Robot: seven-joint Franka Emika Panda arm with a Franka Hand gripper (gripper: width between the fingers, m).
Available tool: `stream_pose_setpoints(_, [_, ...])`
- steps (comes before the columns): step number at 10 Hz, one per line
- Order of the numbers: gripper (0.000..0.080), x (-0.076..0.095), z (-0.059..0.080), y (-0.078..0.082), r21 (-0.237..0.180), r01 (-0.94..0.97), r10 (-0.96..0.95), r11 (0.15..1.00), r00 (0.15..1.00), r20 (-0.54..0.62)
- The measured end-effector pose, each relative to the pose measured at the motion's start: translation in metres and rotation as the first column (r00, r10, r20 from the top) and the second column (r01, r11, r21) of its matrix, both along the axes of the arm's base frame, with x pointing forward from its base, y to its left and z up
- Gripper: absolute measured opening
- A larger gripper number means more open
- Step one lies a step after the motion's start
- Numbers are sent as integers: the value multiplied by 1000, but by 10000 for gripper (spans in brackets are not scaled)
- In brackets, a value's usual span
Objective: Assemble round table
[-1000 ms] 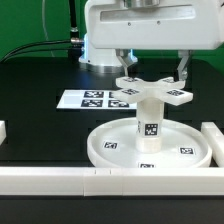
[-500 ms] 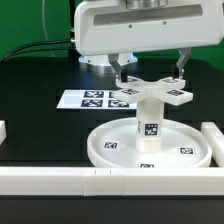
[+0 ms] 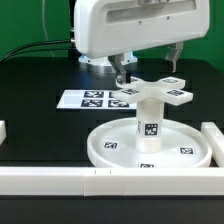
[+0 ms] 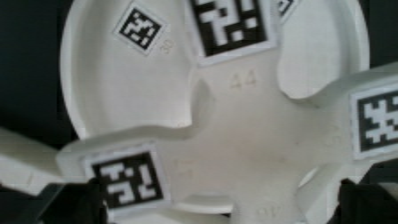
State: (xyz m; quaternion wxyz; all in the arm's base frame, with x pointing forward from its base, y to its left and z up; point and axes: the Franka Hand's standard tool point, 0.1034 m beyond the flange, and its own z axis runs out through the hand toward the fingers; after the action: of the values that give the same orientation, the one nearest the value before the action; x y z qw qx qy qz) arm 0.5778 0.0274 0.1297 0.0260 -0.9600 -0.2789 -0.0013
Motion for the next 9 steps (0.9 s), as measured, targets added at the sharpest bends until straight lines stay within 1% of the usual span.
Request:
stream_pose_setpoints(1, [649,5,5,2,-14,-133,133,991,991,9])
stream_pose_setpoints(2, [649,7,5,3,-18,-216,216,976,976,13])
stream_pose_setpoints(5, [649,6,4,-1,-19,-352,352,936,936,16])
stream_pose_setpoints(6, [649,5,2,1,-29,-434,435,900,900,14])
stream_pose_setpoints(7, [649,3,1,9,-41,-516,517,855,856,14])
stream_pose_setpoints(8, [649,-1,0,17,-59,-613,615,788,788,36])
stream_pose_setpoints(9, [649,-6,-2,16,-59,-655,657,753,753,30])
